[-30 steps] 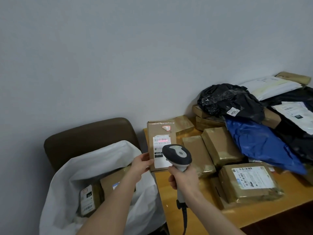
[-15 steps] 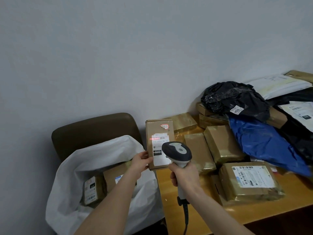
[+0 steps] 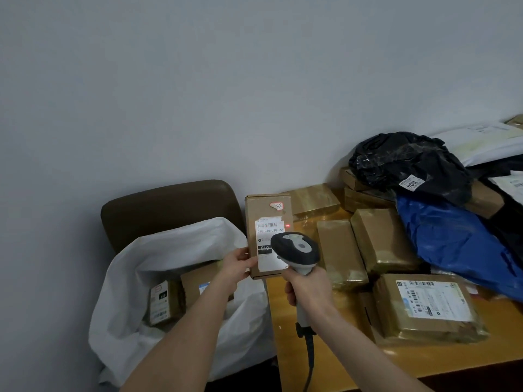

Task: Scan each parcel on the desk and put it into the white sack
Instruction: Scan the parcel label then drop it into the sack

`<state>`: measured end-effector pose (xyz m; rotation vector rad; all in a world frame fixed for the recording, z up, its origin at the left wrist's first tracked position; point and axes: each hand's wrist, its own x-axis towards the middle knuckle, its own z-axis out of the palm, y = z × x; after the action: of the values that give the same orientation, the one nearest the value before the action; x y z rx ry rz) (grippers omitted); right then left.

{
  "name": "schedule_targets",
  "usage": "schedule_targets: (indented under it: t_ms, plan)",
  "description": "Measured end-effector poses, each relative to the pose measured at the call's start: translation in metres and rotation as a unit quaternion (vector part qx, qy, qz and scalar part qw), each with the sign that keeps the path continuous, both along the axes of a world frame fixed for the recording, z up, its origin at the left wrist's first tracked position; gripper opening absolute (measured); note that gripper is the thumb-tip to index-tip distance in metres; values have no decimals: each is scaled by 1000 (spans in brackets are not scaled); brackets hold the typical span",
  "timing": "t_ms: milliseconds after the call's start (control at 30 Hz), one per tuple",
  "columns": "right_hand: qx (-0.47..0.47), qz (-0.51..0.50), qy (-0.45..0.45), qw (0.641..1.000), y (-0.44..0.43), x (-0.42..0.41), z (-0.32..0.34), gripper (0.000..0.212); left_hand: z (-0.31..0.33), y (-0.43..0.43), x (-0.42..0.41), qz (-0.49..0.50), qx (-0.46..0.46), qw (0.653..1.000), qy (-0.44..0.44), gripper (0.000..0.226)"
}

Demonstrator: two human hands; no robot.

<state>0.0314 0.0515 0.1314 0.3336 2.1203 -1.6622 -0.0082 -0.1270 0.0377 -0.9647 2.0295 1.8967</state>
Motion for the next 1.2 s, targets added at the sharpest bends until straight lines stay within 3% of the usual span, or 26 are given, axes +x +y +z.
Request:
schedule_targets:
  t_ms: [133,300,433,567,700,833,1000,1200]
  plan:
    - [-32,31,-12,999,-14,-11,-2,10,7,-15,16,-7,11,1000,15,26]
    - [-26,49,-25,998,-49,-39,-20,5,-2,-84,57,45,-21,998,-38,41]
    - [-25,67,-36,997,-86,-58,-40,7,-18,-141,95,70,-73,991,-87,39]
    - [-20,74,-46,996,-118,-71,-67,2,-50,-184,103,-15,-296,942,-157,58]
    - [-6,70,-59,996,-137,-83,-99,3,-86,-188,74,-170,-448,859,-183,45]
    - [20,66,-68,995,-144,-93,-133,5,-141,-169,45,-314,-473,802,-188,33]
    - [37,51,-86,994,-144,-103,-169,14,-187,-144,31,-337,-530,754,-194,40]
    - [58,32,-97,993,-136,-110,-199,7,-219,-124,25,-344,-500,767,-208,49]
